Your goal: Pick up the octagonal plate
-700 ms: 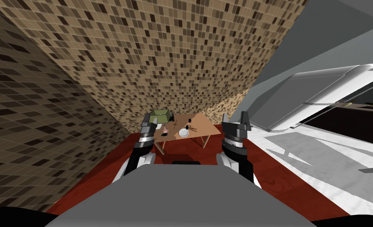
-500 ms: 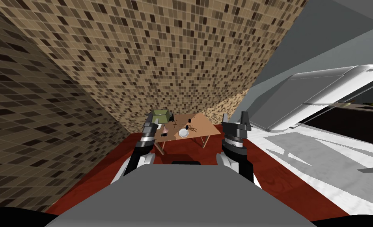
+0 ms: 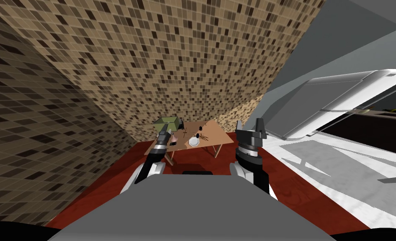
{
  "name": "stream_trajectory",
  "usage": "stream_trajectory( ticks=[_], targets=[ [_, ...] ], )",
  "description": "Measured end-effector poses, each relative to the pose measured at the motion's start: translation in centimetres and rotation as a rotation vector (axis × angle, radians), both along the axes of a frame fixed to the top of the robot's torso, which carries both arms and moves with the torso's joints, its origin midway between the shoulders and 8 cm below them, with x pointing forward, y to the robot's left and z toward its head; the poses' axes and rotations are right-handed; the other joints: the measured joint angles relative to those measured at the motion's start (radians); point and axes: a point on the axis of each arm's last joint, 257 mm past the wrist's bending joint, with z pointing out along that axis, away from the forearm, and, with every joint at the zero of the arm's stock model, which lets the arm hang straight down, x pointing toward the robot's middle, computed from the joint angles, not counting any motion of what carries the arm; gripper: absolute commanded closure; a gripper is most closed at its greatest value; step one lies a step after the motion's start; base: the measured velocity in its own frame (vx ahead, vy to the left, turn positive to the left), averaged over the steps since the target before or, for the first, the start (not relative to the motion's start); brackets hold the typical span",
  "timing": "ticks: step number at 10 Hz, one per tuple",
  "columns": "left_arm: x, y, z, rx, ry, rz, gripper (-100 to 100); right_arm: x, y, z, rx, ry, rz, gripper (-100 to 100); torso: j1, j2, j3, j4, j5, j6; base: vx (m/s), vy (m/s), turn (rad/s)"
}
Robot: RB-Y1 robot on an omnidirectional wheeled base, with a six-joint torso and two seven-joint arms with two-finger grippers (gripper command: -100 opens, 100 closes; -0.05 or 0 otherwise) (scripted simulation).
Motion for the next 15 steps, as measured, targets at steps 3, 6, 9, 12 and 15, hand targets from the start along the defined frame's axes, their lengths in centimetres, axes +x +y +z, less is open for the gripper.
stream_trajectory(
  ticks=[3,6,9,12,15],
  targets=[
    [1.8,0.3,-3.7,-0.016,0.113,-0.003,-100,0.0,0.0,0.0,0.0,0.0,0.0,0,-0.001,0.0,0.0,0.0,0.0,0.0,0.031,-0.042,-0.011],
    [3.7,1.1,-8.4,-0.038,0.236,0.001,-100,0.0,0.0,0.0,0.0,0.0,0.0,0,-0.001,-0.001,-0.001,0.0,0.0,0.0,0.038,-0.041,-0.014],
    [4.7,1.4,-12.5,-0.059,0.344,0.007,-100,0.0,0.0,0.0,0.0,0.0,0.0,0,0.0,0.0,0.0,0.0,0.0,0.0,0.025,-0.033,-0.007],
    [5.8,1.6,-16.4,-0.083,0.456,0.017,-100,0.0,0.0,0.0,0.0,0.0,0.0,0,-0.001,0.0,0.0,0.0,0.0,0.0,0.032,-0.037,-0.014],
    [6.4,2.0,-19.8,-0.109,0.55,0.026,-100,0.0,0.0,0.0,0.0,0.0,0.0,0,0.0,0.0,0.0,0.0,0.0,0.0,0.028,-0.026,-0.009]
  ],
)
